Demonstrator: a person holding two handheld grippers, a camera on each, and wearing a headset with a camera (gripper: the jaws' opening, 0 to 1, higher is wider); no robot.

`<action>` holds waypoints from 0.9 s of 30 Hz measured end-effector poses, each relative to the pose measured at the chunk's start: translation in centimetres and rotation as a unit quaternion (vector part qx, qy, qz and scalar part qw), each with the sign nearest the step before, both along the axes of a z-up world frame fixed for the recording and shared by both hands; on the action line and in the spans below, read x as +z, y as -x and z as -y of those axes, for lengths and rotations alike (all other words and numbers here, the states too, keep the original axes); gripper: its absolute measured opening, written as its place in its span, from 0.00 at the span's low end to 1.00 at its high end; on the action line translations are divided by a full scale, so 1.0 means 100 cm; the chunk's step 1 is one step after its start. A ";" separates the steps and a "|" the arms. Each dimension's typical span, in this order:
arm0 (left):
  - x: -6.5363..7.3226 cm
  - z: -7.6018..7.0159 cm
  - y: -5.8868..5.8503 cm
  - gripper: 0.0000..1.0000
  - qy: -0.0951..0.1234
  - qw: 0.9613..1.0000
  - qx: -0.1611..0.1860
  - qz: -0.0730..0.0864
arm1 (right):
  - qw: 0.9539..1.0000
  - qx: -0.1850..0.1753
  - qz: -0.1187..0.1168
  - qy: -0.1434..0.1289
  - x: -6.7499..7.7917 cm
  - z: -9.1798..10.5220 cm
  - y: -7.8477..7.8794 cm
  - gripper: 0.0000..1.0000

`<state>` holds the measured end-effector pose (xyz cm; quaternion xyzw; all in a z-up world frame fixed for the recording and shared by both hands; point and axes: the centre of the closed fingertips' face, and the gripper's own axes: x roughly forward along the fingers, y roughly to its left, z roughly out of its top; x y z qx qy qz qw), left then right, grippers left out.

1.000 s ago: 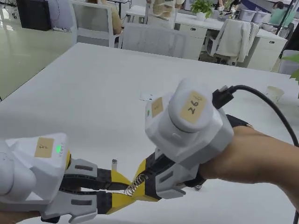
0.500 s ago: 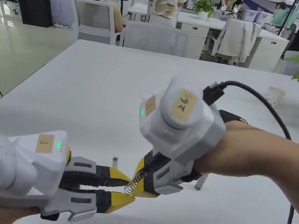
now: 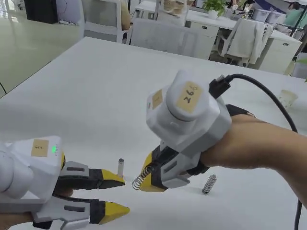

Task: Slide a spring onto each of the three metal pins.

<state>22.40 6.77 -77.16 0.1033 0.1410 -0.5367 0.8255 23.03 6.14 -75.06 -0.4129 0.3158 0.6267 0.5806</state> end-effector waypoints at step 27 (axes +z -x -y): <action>-0.029 -0.025 0.000 0.41 -0.004 0.998 0.048 -0.045 | 0.999 -0.012 0.035 0.023 0.000 -0.025 -0.067 0.09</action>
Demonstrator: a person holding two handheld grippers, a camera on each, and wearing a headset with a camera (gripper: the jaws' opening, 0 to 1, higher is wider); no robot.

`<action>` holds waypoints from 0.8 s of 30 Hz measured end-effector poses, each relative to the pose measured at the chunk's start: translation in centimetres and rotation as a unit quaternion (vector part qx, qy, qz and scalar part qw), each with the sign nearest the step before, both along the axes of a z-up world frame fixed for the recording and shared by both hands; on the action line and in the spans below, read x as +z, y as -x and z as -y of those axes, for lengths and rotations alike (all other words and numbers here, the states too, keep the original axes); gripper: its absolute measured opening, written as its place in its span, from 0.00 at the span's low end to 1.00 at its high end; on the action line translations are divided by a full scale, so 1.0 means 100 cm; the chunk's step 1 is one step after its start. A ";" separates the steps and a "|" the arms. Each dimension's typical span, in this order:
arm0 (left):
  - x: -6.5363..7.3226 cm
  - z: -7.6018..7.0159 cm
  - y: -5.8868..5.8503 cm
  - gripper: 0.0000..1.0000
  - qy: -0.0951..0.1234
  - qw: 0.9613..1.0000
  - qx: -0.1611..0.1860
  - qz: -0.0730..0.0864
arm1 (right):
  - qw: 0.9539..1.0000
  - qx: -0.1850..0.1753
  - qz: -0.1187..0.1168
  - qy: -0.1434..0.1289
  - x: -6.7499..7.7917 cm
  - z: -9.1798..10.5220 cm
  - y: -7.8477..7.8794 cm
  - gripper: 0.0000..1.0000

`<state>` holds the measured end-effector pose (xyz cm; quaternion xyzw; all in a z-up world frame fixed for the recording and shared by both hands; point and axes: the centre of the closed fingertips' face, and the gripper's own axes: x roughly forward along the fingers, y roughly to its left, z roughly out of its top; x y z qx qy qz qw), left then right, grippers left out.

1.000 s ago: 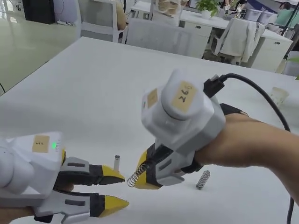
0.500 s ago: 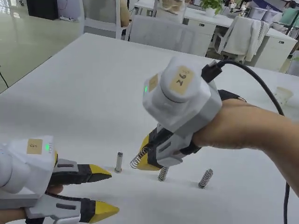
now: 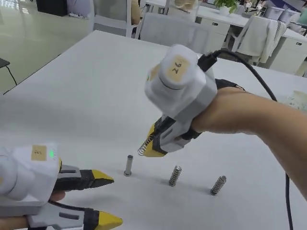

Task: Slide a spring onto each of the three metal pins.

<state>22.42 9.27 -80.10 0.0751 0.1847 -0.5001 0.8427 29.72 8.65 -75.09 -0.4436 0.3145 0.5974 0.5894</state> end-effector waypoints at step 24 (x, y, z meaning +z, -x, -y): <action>-0.004 -0.008 -0.003 0.42 -0.009 1.000 0.003 -0.008 | 0.998 0.036 -0.024 0.054 -0.039 -0.019 -0.015 0.09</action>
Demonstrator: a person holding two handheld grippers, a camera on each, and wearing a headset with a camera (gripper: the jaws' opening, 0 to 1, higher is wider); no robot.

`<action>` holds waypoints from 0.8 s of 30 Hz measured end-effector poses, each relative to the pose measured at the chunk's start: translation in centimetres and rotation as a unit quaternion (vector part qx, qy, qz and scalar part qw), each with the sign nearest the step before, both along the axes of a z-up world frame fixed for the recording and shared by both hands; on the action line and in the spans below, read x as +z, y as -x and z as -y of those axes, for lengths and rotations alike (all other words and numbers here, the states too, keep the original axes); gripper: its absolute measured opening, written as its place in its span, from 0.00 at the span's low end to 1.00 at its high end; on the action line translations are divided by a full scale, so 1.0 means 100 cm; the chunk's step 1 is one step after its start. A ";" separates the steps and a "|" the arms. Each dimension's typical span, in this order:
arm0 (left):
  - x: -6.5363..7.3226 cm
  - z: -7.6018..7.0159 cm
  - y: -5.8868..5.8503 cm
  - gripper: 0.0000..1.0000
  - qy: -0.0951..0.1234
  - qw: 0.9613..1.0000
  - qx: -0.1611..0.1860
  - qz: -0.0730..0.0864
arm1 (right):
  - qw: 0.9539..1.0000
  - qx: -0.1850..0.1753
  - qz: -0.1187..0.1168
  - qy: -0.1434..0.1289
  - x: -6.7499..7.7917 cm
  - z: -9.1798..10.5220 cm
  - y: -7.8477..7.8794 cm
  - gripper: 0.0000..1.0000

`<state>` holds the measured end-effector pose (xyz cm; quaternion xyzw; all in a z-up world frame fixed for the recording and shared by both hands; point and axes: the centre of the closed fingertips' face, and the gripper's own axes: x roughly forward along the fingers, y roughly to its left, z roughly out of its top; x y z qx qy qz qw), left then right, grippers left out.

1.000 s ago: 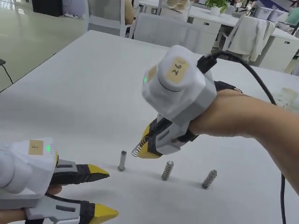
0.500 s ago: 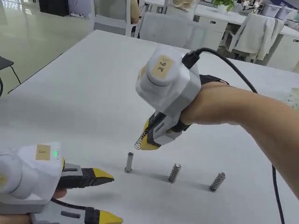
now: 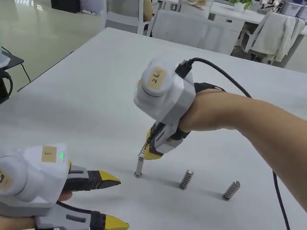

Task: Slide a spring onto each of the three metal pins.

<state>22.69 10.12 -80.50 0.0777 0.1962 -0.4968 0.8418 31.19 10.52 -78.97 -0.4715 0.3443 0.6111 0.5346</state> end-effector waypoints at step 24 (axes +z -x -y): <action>-0.002 -0.003 -0.002 0.41 0.003 1.000 0.006 -0.002 | 0.998 0.016 -0.013 0.055 -0.032 0.000 0.004 0.09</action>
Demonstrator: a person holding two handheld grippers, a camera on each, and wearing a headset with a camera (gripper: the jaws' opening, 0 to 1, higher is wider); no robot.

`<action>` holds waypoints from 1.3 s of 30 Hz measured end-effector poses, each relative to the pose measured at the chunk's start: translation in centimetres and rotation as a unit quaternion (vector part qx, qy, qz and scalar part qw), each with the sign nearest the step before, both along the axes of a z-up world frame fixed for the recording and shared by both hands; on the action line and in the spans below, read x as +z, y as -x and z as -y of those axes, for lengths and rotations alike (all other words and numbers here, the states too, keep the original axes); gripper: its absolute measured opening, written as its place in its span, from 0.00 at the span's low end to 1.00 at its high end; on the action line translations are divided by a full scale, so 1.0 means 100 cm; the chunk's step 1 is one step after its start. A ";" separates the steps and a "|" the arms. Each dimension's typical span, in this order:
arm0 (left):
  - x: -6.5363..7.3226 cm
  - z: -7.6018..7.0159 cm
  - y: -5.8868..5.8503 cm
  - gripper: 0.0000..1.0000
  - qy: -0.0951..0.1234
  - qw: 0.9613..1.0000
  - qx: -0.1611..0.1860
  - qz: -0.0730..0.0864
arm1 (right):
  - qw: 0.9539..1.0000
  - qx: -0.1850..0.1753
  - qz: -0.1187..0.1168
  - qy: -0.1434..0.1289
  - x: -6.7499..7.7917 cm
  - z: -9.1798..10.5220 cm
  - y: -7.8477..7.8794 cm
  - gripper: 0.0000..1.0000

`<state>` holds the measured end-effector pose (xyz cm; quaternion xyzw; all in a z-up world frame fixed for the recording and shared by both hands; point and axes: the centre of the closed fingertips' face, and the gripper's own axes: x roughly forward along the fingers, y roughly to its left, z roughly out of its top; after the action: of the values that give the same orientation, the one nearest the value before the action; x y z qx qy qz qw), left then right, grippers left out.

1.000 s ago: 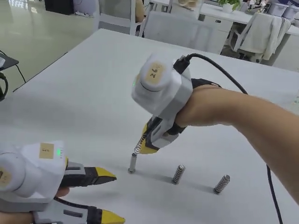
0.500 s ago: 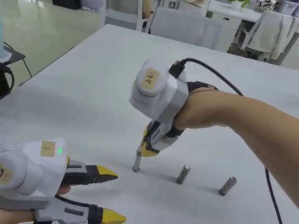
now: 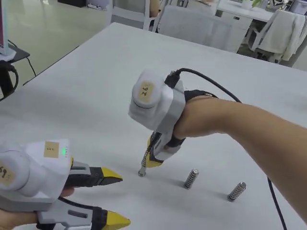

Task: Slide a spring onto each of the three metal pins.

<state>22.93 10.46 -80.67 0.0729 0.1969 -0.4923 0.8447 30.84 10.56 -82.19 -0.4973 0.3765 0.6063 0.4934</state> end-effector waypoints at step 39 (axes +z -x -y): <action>0.000 0.000 0.003 0.41 -0.001 1.000 0.002 -0.003 | 0.999 -0.001 -0.009 0.044 -0.030 0.011 0.011 0.17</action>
<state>22.64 10.51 -80.63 0.0720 0.1998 -0.4903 0.8453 29.77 9.49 -85.21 -0.5122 0.4076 0.5935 0.4683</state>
